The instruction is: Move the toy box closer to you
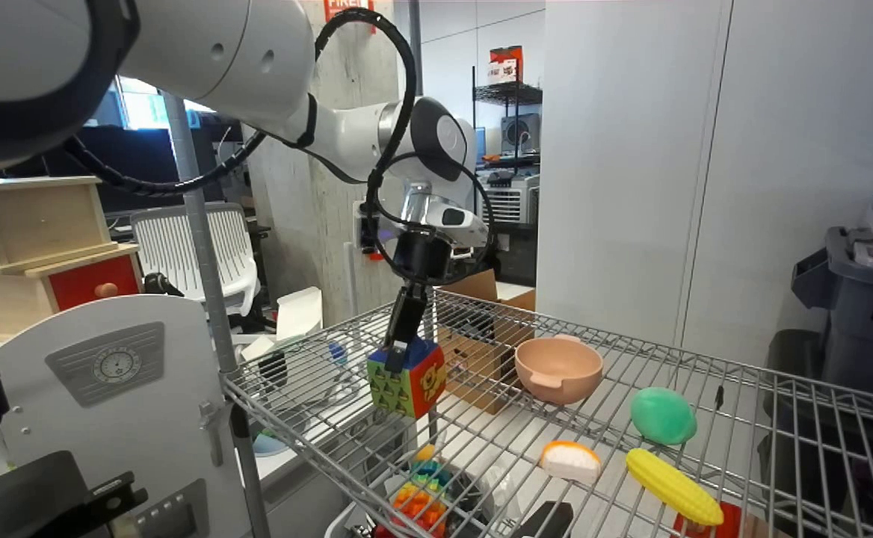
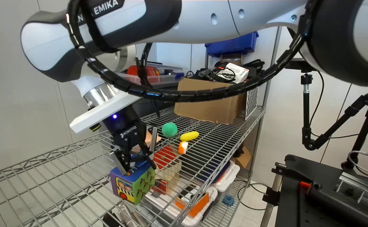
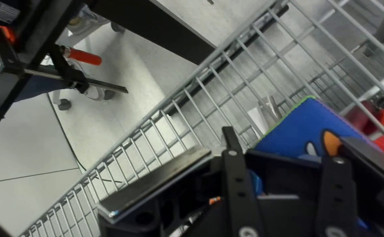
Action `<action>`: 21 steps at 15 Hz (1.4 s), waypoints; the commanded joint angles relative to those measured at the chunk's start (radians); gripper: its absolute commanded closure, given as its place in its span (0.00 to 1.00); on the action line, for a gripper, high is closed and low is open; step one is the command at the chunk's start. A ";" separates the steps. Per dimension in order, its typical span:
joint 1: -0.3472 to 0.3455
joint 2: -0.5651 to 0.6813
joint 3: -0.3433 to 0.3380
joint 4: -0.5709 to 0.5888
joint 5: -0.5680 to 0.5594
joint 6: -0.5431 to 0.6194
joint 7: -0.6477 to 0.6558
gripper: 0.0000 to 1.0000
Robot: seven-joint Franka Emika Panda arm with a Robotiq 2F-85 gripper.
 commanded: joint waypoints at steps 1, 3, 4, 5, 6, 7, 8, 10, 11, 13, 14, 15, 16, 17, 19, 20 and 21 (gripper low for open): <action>0.007 0.005 -0.002 0.001 -0.016 -0.100 -0.059 1.00; 0.008 0.017 -0.006 0.012 -0.019 -0.119 -0.066 1.00; 0.008 0.020 -0.007 0.014 -0.018 -0.126 -0.068 1.00; 0.012 0.024 -0.013 0.020 -0.026 -0.115 -0.070 1.00; 0.016 0.026 -0.018 0.028 -0.034 -0.098 -0.070 0.75; 0.020 0.022 -0.022 0.027 -0.044 -0.080 -0.085 0.74; 0.026 0.019 -0.026 0.028 -0.056 -0.050 -0.092 0.67; 0.038 -0.004 -0.035 0.004 -0.082 -0.001 -0.114 0.54; 0.041 -0.007 -0.036 0.005 -0.087 0.010 -0.121 0.46; 0.047 -0.015 -0.038 0.007 -0.097 0.031 -0.136 0.31; 0.049 -0.021 -0.037 0.009 -0.097 0.038 -0.145 0.25; 0.051 -0.026 -0.037 0.010 -0.096 0.037 -0.155 0.16; 0.052 -0.031 -0.037 0.010 -0.095 0.036 -0.166 0.10; 0.054 -0.035 -0.036 0.011 -0.094 0.035 -0.176 0.01; 0.056 -0.044 -0.035 0.012 -0.093 0.033 -0.195 0.00; 0.057 -0.047 -0.034 0.014 -0.092 0.030 -0.204 0.00; 0.057 -0.050 -0.034 0.016 -0.091 0.028 -0.215 0.00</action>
